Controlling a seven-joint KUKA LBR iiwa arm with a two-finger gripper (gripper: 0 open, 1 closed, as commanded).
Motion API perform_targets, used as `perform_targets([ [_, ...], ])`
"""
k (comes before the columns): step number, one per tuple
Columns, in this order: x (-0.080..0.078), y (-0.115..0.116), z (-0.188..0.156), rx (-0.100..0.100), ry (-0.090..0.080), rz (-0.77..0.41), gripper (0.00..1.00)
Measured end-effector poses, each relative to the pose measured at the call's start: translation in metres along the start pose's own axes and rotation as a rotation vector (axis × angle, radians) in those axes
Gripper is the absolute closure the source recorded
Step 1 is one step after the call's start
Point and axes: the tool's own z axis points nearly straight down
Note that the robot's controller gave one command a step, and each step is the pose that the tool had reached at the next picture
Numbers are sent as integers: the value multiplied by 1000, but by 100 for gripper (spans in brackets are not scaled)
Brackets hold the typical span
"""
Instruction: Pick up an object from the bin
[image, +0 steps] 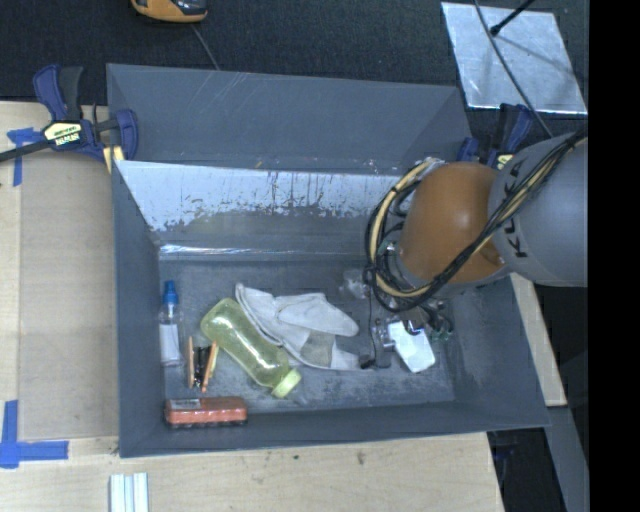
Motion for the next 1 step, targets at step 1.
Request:
perform_targets([
  [1,-9,12,-13,-3,5,-23,0],
])
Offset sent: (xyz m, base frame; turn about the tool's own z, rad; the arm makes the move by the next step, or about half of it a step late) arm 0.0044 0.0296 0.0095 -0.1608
